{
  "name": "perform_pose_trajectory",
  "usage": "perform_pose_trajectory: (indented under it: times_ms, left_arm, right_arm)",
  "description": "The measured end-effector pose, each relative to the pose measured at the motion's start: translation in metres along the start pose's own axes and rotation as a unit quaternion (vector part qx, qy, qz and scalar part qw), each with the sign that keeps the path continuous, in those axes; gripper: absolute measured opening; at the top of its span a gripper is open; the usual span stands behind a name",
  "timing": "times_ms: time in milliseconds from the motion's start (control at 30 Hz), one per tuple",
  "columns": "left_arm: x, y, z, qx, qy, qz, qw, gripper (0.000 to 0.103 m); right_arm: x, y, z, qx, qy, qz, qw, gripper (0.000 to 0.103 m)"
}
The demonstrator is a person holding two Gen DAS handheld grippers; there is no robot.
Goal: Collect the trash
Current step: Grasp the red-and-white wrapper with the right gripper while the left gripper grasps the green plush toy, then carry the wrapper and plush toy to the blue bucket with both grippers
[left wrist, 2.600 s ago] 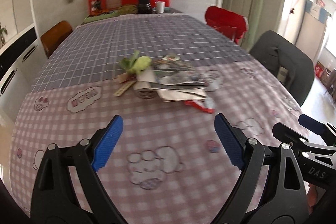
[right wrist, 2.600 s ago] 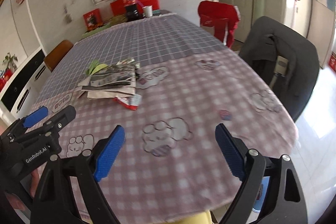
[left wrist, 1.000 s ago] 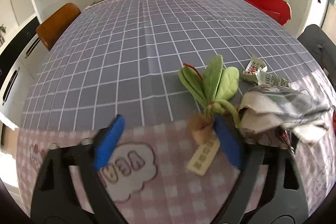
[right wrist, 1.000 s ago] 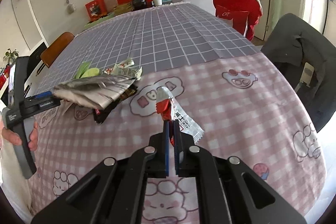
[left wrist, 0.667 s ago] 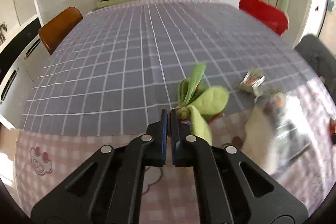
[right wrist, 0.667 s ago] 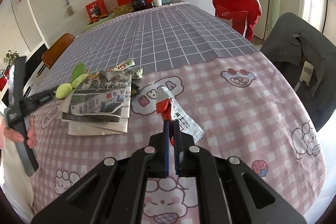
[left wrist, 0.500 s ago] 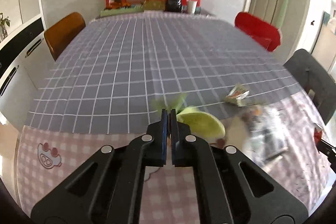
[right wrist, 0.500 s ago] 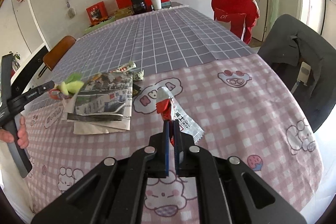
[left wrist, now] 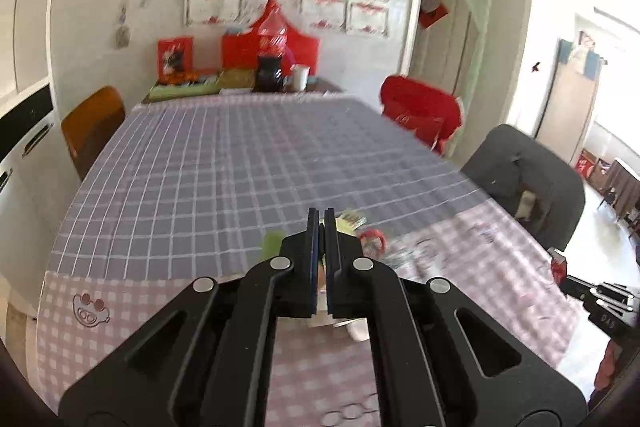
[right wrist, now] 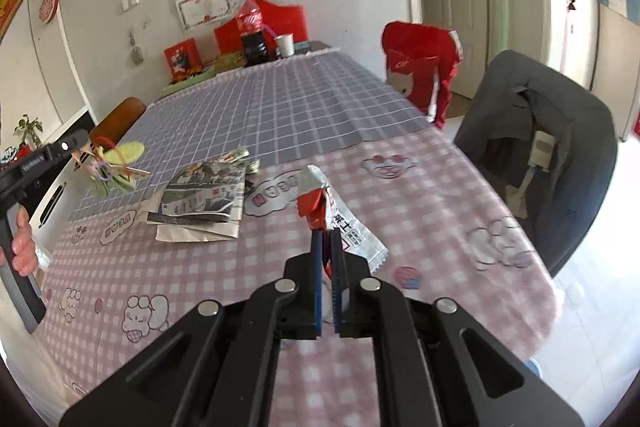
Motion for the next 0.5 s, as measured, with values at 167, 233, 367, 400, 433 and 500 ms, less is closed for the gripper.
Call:
perform_pose_trajectory:
  times_ms: [167, 233, 367, 400, 433, 500]
  left_arm:
    - [-0.007, 0.019, -0.058, 0.044, -0.032, -0.021, 0.9983, 0.003]
    - [-0.005, 0.023, -0.088, 0.071, -0.044, -0.022, 0.9962, 0.003]
    - [0.004, 0.026, -0.146, 0.110, -0.069, -0.018, 0.9913, 0.003]
    - [0.007, 0.026, -0.167, 0.126, -0.079, -0.015, 0.9889, 0.003]
    - [0.010, 0.027, -0.181, 0.134, -0.085, -0.013, 0.9872, 0.003]
    - [0.017, 0.029, -0.212, 0.153, -0.100, -0.011, 0.9832, 0.003]
  right_arm:
    - [0.002, 0.036, -0.030, 0.012, -0.019, -0.029, 0.999, 0.004]
    - [0.005, 0.053, -0.047, 0.021, -0.030, -0.040, 0.999, 0.004]
    - [0.014, 0.079, -0.081, 0.039, -0.054, -0.056, 0.996, 0.004]
    - [0.019, 0.089, -0.093, 0.048, -0.063, -0.060, 0.995, 0.004]
    - [0.023, 0.096, -0.104, 0.057, -0.069, -0.063, 0.994, 0.004]
    - [0.030, 0.108, -0.122, 0.071, -0.081, -0.067, 0.992, 0.004]
Point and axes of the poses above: each gripper's, at about its wrist camera, not at the fingertips, and y roughly against the way its jaws point, z to its left, x to its underside, the point moved 9 cm from there along -y, roughly the way its jaws point, and after that the axes turned 5 degrees about -x, right-handed, at the moved point
